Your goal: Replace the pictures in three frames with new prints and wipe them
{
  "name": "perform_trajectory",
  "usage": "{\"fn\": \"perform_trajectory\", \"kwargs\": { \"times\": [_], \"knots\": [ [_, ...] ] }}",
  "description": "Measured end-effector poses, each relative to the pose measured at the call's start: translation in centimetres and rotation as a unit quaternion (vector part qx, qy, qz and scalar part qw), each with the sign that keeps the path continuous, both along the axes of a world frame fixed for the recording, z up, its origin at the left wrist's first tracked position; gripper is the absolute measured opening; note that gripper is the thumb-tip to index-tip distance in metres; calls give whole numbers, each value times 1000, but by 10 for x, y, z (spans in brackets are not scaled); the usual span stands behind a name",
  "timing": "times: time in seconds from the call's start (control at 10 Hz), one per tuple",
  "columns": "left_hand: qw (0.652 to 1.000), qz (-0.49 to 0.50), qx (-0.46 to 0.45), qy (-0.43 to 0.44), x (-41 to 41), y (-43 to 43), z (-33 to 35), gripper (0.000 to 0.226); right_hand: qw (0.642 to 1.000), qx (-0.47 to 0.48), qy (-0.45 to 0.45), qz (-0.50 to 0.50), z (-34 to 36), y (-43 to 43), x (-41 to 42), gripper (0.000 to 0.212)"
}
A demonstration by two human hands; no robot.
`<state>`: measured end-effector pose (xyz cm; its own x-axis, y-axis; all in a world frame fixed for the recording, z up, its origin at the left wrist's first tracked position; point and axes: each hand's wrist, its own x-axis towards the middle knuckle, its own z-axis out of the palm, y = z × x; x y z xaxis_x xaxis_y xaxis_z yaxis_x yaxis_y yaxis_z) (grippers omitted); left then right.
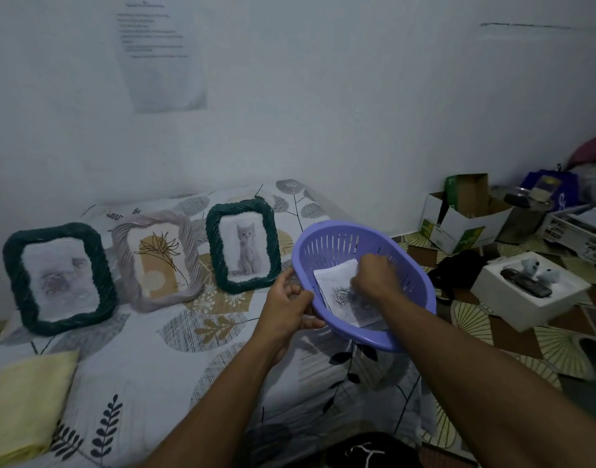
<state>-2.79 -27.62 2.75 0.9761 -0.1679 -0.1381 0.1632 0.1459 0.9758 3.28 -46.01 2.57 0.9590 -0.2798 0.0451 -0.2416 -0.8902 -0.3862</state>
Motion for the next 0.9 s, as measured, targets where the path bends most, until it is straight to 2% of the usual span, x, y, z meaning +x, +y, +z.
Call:
{"fn": "perform_trajectory", "kwargs": {
  "times": [0.2,0.4,0.6,0.7,0.8,0.9],
  "knots": [
    [1000,6,5,-3,-1,1,-1,62,999,-33,6,16,2,3,-1,16],
    [1000,7,4,2,-1,1,0,63,999,-35,10,29,-2,2,0,8],
    [1000,1,18,11,0,2,3,62,999,-20,16,35,1,0,0,21],
    [994,-33,100,-25,1,9,8,59,997,13,3,72,7,2,1,40],
    [958,-68,256,-108,3,25,13,53,988,41,-21,150,18,12,0,46],
    [886,-63,414,-199,8,49,13,49,977,43,-49,205,27,25,1,44]
  ]
}}
